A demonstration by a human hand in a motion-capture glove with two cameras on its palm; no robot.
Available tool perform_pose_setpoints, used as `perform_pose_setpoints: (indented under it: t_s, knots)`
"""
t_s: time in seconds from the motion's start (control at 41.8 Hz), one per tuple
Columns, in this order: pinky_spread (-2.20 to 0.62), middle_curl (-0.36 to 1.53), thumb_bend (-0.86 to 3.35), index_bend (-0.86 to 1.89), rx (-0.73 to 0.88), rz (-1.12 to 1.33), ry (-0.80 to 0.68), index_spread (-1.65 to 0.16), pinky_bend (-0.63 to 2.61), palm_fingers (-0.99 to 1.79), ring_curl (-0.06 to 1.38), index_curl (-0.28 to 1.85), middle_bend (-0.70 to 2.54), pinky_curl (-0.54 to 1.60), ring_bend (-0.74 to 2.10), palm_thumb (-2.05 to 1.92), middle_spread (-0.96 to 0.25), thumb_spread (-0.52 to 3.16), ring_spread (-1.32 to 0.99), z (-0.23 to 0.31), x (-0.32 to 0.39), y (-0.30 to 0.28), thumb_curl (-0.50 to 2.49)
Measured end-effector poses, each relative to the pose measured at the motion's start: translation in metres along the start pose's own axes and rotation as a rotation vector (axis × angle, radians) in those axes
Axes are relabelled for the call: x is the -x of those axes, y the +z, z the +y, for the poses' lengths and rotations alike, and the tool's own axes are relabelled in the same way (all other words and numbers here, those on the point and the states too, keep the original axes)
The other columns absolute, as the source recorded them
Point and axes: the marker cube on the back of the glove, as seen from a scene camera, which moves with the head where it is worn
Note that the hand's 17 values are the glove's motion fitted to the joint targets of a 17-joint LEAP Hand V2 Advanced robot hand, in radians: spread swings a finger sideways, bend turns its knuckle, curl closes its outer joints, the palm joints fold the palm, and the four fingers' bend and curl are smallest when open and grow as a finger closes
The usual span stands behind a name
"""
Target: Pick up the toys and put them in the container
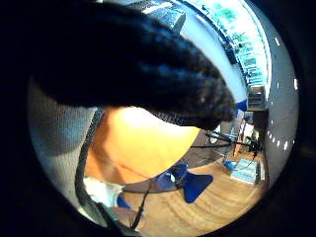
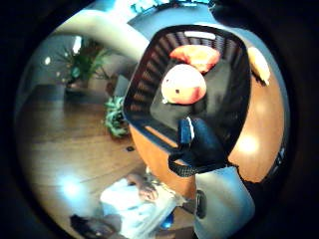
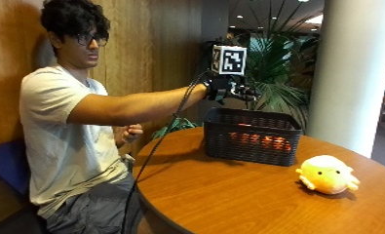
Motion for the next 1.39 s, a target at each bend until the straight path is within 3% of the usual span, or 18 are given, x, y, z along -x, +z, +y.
perform_pose_setpoints:
  t_s: [0.742, 0.886, 1.005, 1.149, 1.388]
  knots:
    - [0.11, 0.25, -0.01, 0.20, 0.058, -0.032, 0.094, -0.28, 0.95, -0.12, 0.28, 0.45, 0.14, 0.30, 0.16, 0.29, 0.02, 1.39, 0.06, 0.163, 0.002, 0.074, 0.37]
    - [0.10, 0.24, -0.01, 0.19, 0.053, -0.026, 0.130, -0.27, 0.94, -0.12, 0.27, 0.45, 0.13, 0.30, 0.16, 0.26, 0.02, 1.41, 0.06, 0.174, 0.009, 0.098, 0.36]
    - [0.10, 0.24, -0.01, 0.19, 0.064, 0.167, 0.164, -0.27, 0.93, -0.12, 0.26, 0.45, 0.13, 0.30, 0.16, 0.25, 0.02, 1.42, 0.06, 0.181, 0.000, 0.116, 0.36]
    - [0.10, 0.23, -0.01, 0.19, 0.048, -0.016, 0.085, -0.27, 0.92, -0.12, 0.25, 0.45, 0.14, 0.30, 0.16, 0.24, 0.02, 1.42, 0.06, 0.184, 0.028, 0.123, 0.35]
    - [0.10, 0.22, -0.01, 0.19, 0.058, 0.069, 0.113, -0.27, 0.91, -0.12, 0.23, 0.45, 0.14, 0.30, 0.16, 0.24, 0.03, 1.43, 0.05, 0.189, 0.024, 0.128, 0.35]
